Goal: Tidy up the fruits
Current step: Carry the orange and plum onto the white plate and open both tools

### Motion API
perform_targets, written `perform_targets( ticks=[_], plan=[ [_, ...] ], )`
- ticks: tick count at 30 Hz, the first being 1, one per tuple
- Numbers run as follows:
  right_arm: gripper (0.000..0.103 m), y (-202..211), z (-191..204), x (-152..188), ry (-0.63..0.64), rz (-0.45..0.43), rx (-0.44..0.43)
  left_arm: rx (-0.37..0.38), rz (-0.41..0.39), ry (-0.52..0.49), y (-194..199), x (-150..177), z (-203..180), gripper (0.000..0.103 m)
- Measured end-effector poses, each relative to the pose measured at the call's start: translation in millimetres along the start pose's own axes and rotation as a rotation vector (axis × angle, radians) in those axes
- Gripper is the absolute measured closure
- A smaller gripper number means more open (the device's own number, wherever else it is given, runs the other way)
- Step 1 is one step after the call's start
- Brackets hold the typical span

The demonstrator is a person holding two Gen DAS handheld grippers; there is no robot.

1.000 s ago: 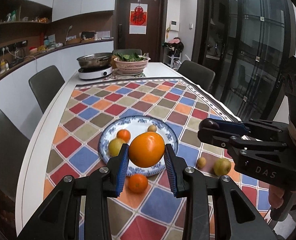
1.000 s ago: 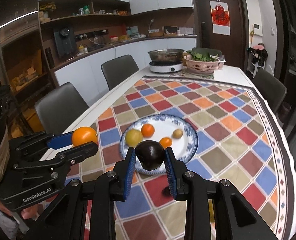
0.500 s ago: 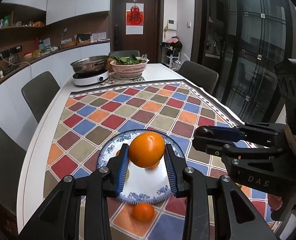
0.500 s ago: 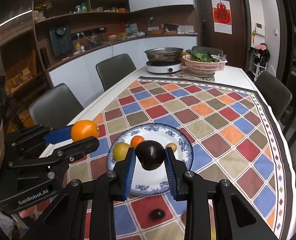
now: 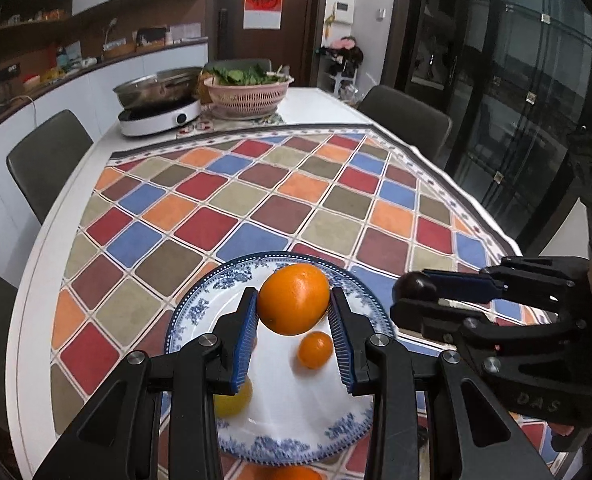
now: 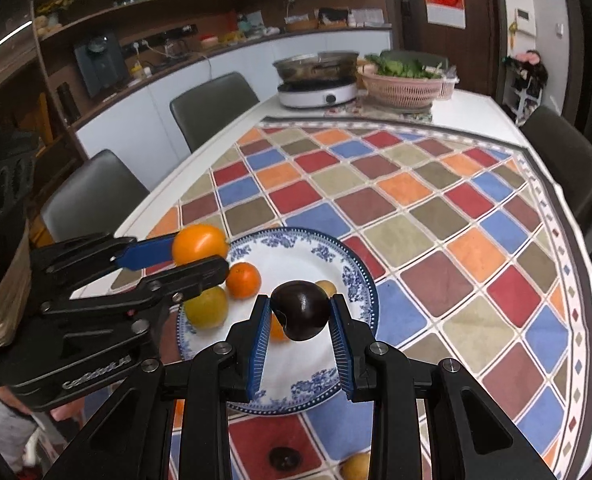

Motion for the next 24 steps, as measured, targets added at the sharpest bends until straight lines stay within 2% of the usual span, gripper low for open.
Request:
perform_targets(
  ticks=[13, 22, 24],
  plan=[
    [0.072, -54, -24, 8, -0.028, 0.139, -0.012, -0.045, 0.147, -0.012, -70, 3, 5, 0.068],
    [0.072, -75, -41, 15, -0.099, 0.175, -0.047, -0.059, 0.202, -0.023, -88, 9, 6, 0.067],
    [0.072, -77, -42, 16, -0.109, 0.175, -0.054, -0.067, 0.206, -0.028, -88, 9, 6, 0.064]
  ],
)
Point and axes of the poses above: each gripper's, at about its wrist camera, not at the fingertips, and y roughly against the way its jaws point, z to its left, x to its underside, the point moved 7 cm from there along -y, roughly the way its jaws point, and after that the axes turned 9 degrees about -x, right-handed, at the moved point
